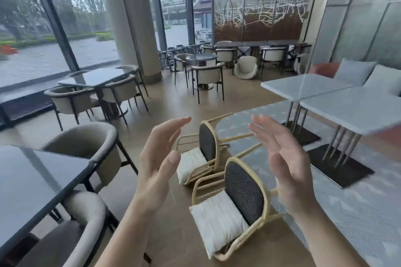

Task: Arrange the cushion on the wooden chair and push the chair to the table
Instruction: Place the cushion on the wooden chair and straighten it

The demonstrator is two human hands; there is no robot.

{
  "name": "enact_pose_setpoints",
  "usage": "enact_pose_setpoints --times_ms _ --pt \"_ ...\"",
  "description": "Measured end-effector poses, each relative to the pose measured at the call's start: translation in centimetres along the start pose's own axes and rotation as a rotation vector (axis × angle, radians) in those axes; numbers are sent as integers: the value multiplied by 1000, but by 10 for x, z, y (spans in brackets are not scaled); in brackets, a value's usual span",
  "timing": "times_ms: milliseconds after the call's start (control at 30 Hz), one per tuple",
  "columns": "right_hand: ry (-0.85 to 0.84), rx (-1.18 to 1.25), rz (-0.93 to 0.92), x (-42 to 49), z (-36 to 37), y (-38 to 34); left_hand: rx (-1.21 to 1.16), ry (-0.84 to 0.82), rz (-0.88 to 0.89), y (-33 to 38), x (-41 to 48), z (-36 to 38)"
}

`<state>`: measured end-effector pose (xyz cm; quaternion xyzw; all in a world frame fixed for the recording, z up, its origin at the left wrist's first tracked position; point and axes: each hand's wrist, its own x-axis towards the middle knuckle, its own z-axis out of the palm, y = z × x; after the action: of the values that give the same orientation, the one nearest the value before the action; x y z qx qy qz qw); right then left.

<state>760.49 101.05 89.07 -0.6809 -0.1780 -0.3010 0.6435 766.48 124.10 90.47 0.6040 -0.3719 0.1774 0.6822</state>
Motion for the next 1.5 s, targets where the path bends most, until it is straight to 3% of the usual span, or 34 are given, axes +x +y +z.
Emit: enact_pose_setpoints --times_ms 633,933,1200,1500 --pt "356 -188 25 191 1 183 -283 -299 -46 -278 231 -11" --pt "599 -389 108 238 6 296 -512 -463 -139 -463 301 -1" --pt "826 -436 317 197 -16 423 -533 -667 -359 -604 254 38" --pt "986 -380 573 9 -31 643 -466 -833 -550 -786 53 52"
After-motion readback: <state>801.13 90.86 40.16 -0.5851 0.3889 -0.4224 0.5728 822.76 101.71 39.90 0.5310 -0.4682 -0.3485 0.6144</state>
